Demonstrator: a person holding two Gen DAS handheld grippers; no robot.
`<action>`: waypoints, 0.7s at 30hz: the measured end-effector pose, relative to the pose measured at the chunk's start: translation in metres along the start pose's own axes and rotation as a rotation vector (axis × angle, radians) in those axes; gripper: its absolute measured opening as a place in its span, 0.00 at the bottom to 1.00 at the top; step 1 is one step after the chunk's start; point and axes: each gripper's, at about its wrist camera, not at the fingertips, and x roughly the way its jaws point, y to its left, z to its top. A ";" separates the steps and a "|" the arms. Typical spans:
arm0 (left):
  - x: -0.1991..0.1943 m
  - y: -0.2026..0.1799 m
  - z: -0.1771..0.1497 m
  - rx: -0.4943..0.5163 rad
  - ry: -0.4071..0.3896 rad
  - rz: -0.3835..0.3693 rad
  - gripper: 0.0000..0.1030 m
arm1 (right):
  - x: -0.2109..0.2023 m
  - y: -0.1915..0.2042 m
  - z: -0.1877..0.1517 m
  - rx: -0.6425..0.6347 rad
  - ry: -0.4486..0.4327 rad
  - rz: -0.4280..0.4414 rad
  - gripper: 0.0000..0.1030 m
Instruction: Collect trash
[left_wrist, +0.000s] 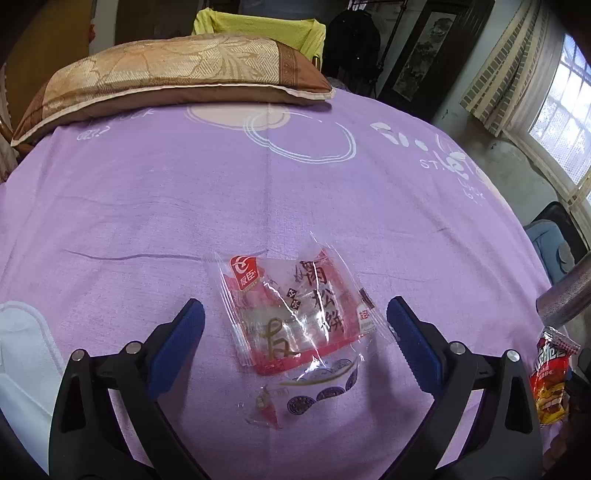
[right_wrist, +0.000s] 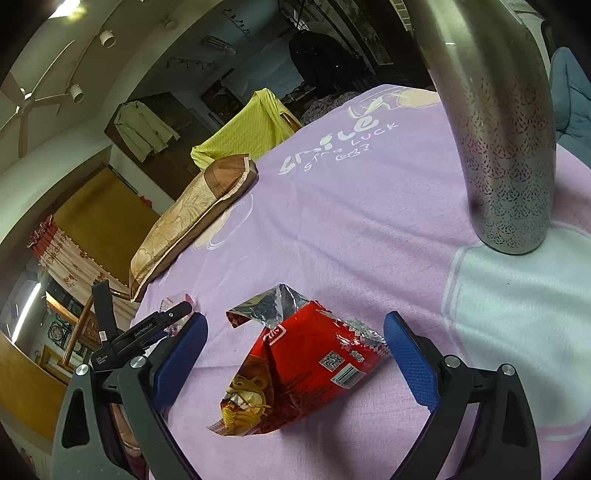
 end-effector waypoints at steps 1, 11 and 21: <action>-0.001 -0.002 0.000 0.017 -0.002 -0.009 0.81 | 0.000 0.000 0.000 0.001 0.000 0.000 0.92; -0.061 -0.011 -0.025 0.057 -0.032 -0.152 0.54 | -0.004 -0.008 0.004 0.041 -0.013 0.028 0.92; -0.094 -0.034 -0.082 0.199 -0.005 -0.163 0.54 | 0.003 0.000 -0.002 0.008 0.029 -0.004 0.92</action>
